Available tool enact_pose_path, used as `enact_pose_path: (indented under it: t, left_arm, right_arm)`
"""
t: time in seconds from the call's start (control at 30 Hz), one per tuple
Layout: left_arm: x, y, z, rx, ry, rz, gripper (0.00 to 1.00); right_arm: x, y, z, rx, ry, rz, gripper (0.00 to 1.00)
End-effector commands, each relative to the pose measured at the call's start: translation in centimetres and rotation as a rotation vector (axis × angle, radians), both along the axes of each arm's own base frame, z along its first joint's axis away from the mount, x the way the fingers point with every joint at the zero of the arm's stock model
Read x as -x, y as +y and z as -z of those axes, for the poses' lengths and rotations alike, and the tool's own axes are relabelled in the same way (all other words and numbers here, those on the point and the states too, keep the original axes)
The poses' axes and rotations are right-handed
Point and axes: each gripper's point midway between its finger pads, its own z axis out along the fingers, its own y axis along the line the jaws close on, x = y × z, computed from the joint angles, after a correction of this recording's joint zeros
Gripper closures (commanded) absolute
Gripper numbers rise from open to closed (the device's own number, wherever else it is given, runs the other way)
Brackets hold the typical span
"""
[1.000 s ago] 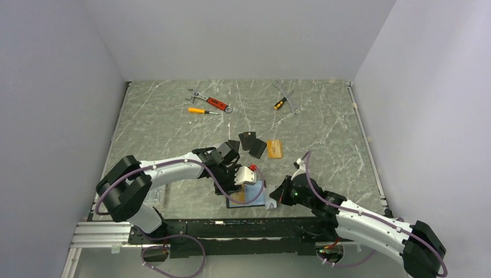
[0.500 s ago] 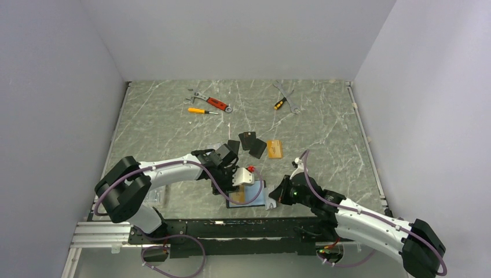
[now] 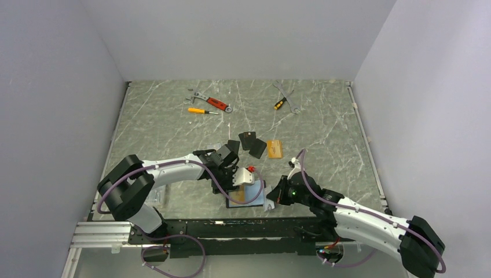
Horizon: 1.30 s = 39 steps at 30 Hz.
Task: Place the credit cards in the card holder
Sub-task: Turn over the card slot in the card holder.
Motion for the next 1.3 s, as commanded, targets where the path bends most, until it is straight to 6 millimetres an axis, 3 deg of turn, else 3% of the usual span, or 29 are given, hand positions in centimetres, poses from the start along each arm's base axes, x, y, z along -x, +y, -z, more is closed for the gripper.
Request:
enact_pose_path:
  t: [0.0,0.4,0.6,0.87,1.27]
  left_arm:
    - [-0.5,-0.1,0.3,-0.008,-0.015,-0.010,0.53]
    - [-0.5,-0.1,-0.2,0.000,-0.020,-0.010,0.55]
    - [-0.5,-0.2,-0.3,0.004,-0.017,-0.011,0.56]
    - [-0.4,-0.2,-0.2,0.000,-0.013,-0.011,0.57]
    - [-0.4,-0.3,-0.5,0.009,-0.016,-0.009,0.58]
  right_arm:
    - [-0.8,0.7,-2.9,-0.037,-0.064,-0.007,1.00]
    - [-1.2,-0.7,-3.0,0.038,-0.077,0.026,1.00]
    - [-1.7,-0.8,-4.0,0.021,-0.114,0.045,1.00]
    - [-1.4,0.5,-2.8,-0.004,-0.083,0.003,1.00]
    - [-1.0,0.0,-1.1,0.035,-0.047,0.004,1.00]
